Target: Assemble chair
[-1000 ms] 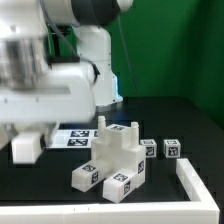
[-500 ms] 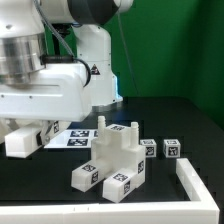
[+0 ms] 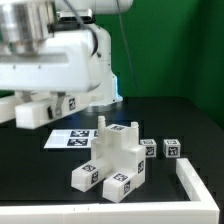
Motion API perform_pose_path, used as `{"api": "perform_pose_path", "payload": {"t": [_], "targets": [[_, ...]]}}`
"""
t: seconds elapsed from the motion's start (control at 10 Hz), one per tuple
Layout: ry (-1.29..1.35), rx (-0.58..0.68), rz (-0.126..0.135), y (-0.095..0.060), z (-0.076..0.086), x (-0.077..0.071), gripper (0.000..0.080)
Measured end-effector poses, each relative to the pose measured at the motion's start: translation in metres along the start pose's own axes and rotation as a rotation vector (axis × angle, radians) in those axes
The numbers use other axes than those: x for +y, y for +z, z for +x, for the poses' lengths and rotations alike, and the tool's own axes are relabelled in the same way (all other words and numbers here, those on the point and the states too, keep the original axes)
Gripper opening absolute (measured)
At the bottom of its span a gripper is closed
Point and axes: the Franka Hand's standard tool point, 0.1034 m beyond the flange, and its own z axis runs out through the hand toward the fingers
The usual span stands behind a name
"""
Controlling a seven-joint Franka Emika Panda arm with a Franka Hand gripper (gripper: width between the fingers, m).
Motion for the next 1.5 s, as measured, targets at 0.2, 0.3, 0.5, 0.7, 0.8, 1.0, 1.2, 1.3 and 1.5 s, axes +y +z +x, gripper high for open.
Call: {"api": "perform_pose_path", "payload": {"t": [0.2, 0.3, 0.5, 0.7, 0.8, 1.0, 1.2, 1.3, 1.5], "targets": [[-0.012, 0.003, -0.024, 0.016, 0.008, -0.004, 0.0284], [-0.011, 0.005, -0.022, 0.013, 0.008, -0.004, 0.0284], [-0.011, 0.003, -0.023, 0.015, 0.007, -0.006, 0.0284], [0.057, 0.012, -0.003, 0.001, -0.006, -0.039, 0.0284], [0.086, 0.014, 0.005, -0.003, -0.016, -0.058, 0.0284], [0.083, 0.017, -0.003, 0.008, -0.030, -0.079, 0.0284], [0.077, 0.031, -0.008, 0.016, -0.026, -0.077, 0.0284], [0.076, 0.030, -0.008, 0.017, -0.026, -0.077, 0.0284], [0.076, 0.029, -0.009, 0.018, -0.027, -0.078, 0.0284]]}}
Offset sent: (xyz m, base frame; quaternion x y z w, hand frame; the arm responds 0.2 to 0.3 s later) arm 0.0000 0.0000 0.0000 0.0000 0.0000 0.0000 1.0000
